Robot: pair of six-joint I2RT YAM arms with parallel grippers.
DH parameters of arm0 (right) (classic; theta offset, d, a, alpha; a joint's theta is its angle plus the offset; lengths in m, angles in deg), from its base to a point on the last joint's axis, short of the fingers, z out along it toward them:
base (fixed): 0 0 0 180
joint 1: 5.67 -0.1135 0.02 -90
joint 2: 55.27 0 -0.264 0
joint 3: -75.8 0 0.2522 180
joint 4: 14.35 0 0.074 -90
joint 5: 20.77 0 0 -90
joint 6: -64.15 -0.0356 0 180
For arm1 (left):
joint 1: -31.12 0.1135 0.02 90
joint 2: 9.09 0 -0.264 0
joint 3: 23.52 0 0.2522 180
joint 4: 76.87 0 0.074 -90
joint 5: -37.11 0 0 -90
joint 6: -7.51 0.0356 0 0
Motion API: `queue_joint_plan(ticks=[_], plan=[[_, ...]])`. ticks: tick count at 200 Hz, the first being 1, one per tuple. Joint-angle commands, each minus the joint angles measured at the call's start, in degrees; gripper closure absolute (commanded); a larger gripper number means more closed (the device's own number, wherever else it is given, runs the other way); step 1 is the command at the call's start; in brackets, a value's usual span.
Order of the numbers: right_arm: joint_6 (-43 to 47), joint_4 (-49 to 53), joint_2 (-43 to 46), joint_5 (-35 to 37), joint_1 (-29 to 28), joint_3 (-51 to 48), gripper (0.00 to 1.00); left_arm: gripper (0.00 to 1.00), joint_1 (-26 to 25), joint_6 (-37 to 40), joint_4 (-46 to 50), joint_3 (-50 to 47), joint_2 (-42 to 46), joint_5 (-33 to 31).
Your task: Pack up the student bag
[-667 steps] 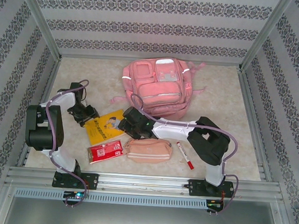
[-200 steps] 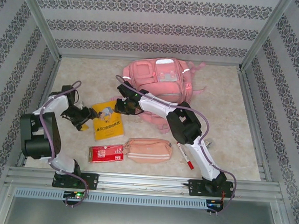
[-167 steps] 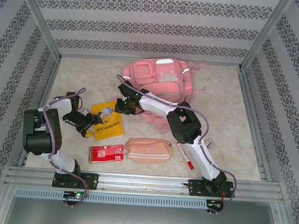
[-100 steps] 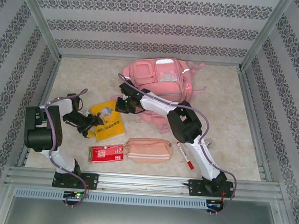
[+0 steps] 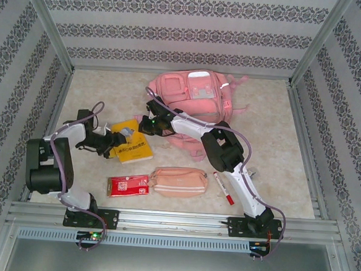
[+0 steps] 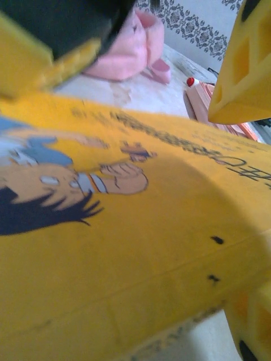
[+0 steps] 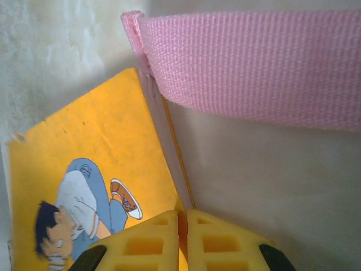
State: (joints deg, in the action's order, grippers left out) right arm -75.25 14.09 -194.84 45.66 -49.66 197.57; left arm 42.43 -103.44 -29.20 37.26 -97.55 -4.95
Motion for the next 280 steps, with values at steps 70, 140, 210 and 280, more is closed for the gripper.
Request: queue_joint_plan(ticks=[70,140,210,280], plan=[[-1.8,-5.7,5.4,-5.5,-2.5,-10.6,0.67,0.94,-0.6,-1.1,0.1,5.3,3.8,-6.3],[-2.0,-16.6,32.9,-11.4,2.0,-28.5,0.37,1.00,-0.7,-14.7,-7.8,14.2,16.1,9.2],[-38.7,-27.5,53.5,-0.9,-1.6,-49.4,0.18,1.00,-10.8,-40.0,-33.9,9.8,21.6,-1.7],[-47.7,-39.7,51.2,14.1,-5.4,-49.7,0.25,1.00,-23.7,-51.9,-38.9,7.3,20.6,-11.9]])
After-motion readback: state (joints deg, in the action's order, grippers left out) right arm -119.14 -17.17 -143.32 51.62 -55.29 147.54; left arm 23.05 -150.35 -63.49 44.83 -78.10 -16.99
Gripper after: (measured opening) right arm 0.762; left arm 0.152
